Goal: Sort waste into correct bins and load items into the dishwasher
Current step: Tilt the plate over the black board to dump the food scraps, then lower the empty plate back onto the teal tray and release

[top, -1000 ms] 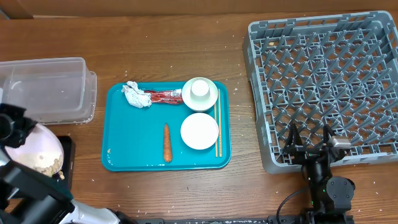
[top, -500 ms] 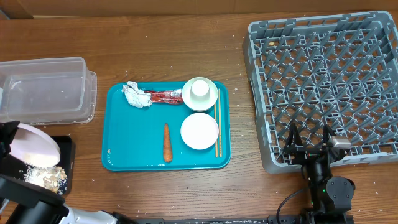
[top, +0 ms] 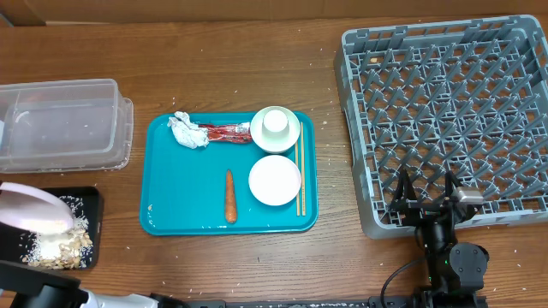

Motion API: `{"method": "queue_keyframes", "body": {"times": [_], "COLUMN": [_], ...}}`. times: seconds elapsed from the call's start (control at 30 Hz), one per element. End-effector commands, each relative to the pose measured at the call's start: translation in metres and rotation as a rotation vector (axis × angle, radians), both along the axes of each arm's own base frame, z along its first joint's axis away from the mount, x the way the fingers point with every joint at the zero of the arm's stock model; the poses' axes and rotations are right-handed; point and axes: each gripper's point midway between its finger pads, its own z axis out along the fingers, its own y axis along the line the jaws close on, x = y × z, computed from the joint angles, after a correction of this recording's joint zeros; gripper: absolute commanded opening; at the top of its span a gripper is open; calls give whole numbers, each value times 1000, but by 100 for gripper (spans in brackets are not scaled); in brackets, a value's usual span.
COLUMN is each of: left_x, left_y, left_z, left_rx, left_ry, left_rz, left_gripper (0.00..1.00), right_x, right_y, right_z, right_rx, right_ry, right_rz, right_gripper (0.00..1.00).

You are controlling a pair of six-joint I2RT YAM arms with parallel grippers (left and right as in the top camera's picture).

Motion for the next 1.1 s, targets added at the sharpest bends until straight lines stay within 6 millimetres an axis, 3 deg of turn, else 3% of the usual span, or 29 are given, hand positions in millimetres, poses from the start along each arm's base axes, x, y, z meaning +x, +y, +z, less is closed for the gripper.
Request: {"method": "queue_keyframes", "body": {"times": [0.0, 0.07, 0.13, 0.2, 0.23, 0.3, 0.43, 0.63, 0.83, 1.0, 1.07], "left_x": [7, 8, 15, 11, 11, 18, 9, 7, 21, 29, 34], "left_y": [1, 0, -4, 0, -8, -7, -17, -16, -48, -66, -91], "left_z": [28, 29, 43, 32, 37, 51, 42, 43, 79, 83, 90], "left_rx": [95, 90, 92, 67, 11, 85, -70, -55, -131, -86, -46], "left_ry": [-100, -105, -200, -123, -155, -250, -178, -188, -389, -349, -297], "left_rz": [-44, -44, -78, -35, -37, -90, -26, -30, -125, -176, -232], "left_gripper": [4, 4, 4, 4, 4, 4, 4, 4, 4, 4, 4], "right_x": [0, 0, 0, 0, 0, 0, 0, 0, 0, 0, 0], "right_y": [2, 2, 2, 2, 2, 2, 2, 2, 2, 2, 2], "right_z": [-2, -2, -2, -2, -2, -2, -2, -2, -2, -2, -2], "right_rx": [-4, -4, -4, -4, -4, -4, -4, -4, -4, -4, -4], "right_ry": [-4, -4, -4, -4, -4, -4, -4, -4, -4, -4, -4], "right_rz": [10, 10, 10, 10, 10, 10, 10, 10, 10, 11, 10], "right_gripper": [100, 100, 100, 100, 100, 100, 100, 100, 100, 100, 100]}}
